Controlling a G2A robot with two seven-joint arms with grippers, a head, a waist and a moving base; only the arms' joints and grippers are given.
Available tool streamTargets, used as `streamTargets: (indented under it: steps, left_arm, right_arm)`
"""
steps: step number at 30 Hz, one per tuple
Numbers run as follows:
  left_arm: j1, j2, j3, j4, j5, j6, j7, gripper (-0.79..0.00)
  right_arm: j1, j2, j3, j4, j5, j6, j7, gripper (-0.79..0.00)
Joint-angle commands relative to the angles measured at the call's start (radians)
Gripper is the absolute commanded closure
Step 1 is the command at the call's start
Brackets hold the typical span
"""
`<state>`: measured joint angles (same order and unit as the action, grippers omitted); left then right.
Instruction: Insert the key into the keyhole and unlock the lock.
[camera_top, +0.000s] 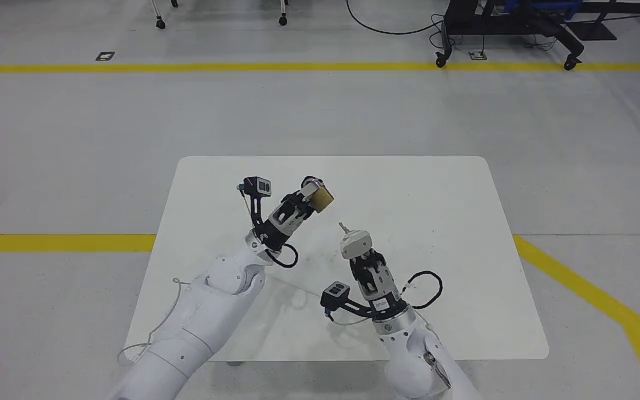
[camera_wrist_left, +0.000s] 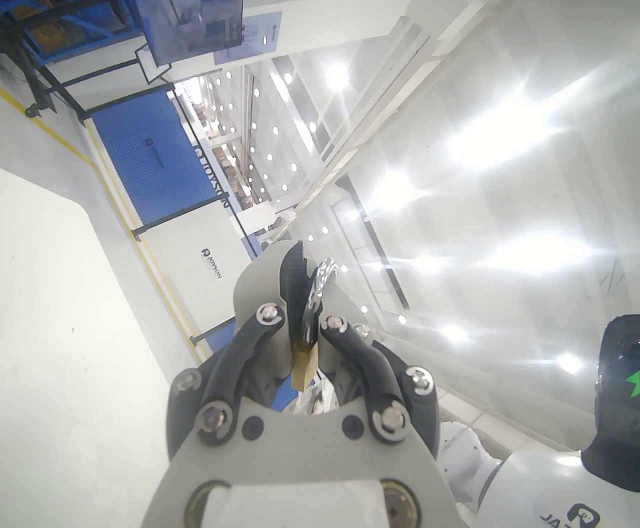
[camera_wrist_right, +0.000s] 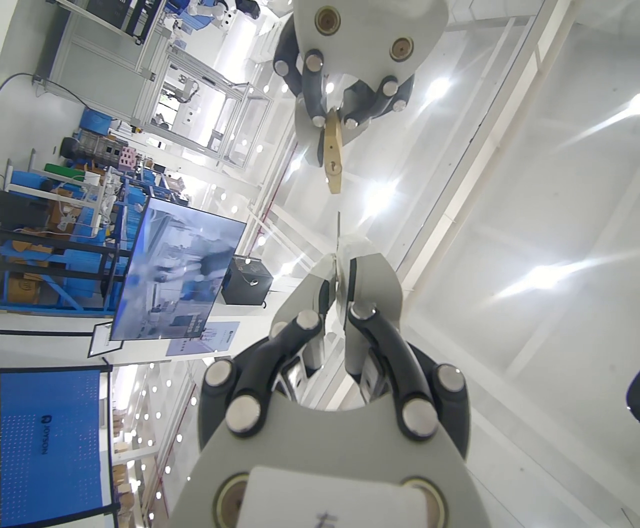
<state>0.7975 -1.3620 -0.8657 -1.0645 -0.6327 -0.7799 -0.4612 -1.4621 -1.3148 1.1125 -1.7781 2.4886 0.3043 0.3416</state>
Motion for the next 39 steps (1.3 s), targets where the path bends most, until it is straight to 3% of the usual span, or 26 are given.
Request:
streamTargets:
  steps: [1,13,39]
  left_arm:
    - [-0.008,-0.007,0.007,0.013,0.006,-0.004,-0.009,0.0]
    - [-0.018,-0.041,0.022,0.035,0.095,-0.022,0.031,0.0]
    - [-0.003,-0.071,-0.028,0.049,0.121,-0.03,-0.005,0.0]
  right_arm:
    - [0.004,-0.003,-0.001,0.002,0.003,-0.003,0.003,0.0]
    - [0.02,-0.024,-0.024,0.02,0.029,-0.021,-0.008,0.0]
    - [0.015,-0.051,0.007,0.016,0.065,-0.031,-0.031,0.0]
